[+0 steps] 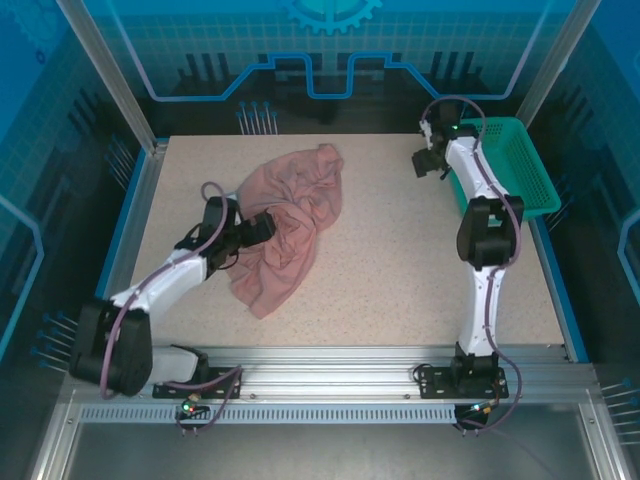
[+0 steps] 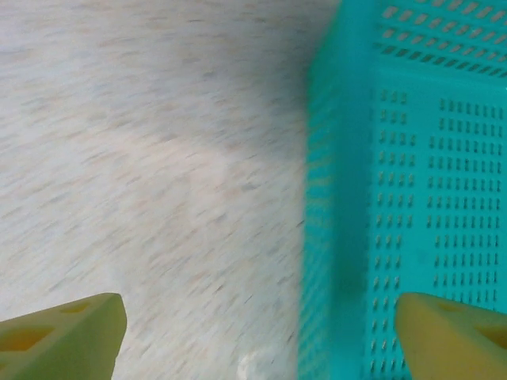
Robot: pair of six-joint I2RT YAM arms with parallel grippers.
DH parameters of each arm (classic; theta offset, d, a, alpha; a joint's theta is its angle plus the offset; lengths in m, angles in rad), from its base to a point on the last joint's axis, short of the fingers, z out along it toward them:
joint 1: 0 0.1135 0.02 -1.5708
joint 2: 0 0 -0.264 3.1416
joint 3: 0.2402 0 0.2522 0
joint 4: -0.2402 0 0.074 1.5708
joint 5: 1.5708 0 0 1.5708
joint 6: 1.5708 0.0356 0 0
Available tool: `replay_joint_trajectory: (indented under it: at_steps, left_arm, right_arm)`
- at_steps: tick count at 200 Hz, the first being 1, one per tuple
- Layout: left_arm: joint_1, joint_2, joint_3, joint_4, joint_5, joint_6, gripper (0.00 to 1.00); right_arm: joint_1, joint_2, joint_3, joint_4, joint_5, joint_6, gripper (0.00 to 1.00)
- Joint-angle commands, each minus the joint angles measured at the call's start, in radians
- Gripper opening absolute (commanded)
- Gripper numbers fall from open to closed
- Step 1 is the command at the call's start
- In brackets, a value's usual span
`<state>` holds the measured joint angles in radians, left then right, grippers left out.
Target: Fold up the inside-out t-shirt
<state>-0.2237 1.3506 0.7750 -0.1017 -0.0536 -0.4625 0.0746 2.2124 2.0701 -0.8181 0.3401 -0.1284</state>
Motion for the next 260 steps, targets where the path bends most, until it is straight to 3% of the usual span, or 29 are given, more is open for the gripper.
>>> replay_joint_trajectory:
  at_steps: [1,11,23,31,47,57,71,93,120,138,153,175,186,225,260]
  left_arm:
    - [-0.017,0.140,0.113,-0.080,0.041,0.051,0.99]
    - [-0.020,0.215,0.157,-0.070,0.057,0.059,0.97]
    - [-0.023,0.315,0.224,-0.074,0.074,0.070,0.86]
    - [-0.026,0.380,0.280,-0.102,0.091,0.088,0.73]
    - [-0.027,0.446,0.363,-0.179,0.082,0.119,0.36]
    - [-0.026,0.380,0.325,-0.147,0.072,0.122,0.17]
    - [-0.023,0.200,0.185,-0.028,0.068,0.095,0.02]
    - [-0.008,0.023,0.087,0.038,0.064,0.055,0.00]
    - [-0.002,0.030,0.087,0.001,0.078,0.050,0.00]
    - [-0.002,0.044,0.088,0.003,0.100,0.035,0.00]
    - [-0.001,0.043,0.094,-0.008,0.096,0.035,0.00]
    - [0.010,0.007,0.104,-0.019,0.077,0.036,0.00]
    - [0.019,-0.022,0.121,-0.034,0.082,0.034,0.00]
    - [0.011,-0.171,0.180,-0.027,0.194,-0.004,0.00]
    - [-0.003,-0.143,0.209,0.043,0.146,-0.014,0.00]
  right_arm:
    - [0.148,-0.251,-0.174,0.196,-0.035,0.029,0.92]
    - [0.204,-0.305,-0.254,0.227,-0.076,0.058,0.92]
    - [0.278,-0.337,-0.330,0.267,-0.142,0.092,0.92]
    - [0.321,-0.339,-0.362,0.285,-0.175,0.128,0.92]
    - [0.391,-0.325,-0.407,0.309,-0.236,0.195,0.91]
    - [0.421,-0.325,-0.440,0.329,-0.287,0.228,0.90]
    - [0.448,-0.341,-0.498,0.361,-0.379,0.281,0.88]
    - [0.503,-0.346,-0.629,0.442,-0.552,0.385,0.87]
    - [0.580,-0.244,-0.691,0.506,-0.552,0.515,0.88]
    - [0.603,-0.159,-0.670,0.581,-0.604,0.594,0.84]
    - [0.620,-0.100,-0.633,0.620,-0.603,0.613,0.66]
    - [0.598,-0.079,-0.575,0.564,-0.586,0.591,0.13]
    - [0.565,-0.168,-0.625,0.557,-0.572,0.566,0.00]
    - [0.374,-0.587,-0.713,0.288,-0.579,0.374,0.00]
    - [0.185,-0.696,-0.755,0.191,-0.593,0.361,0.02]
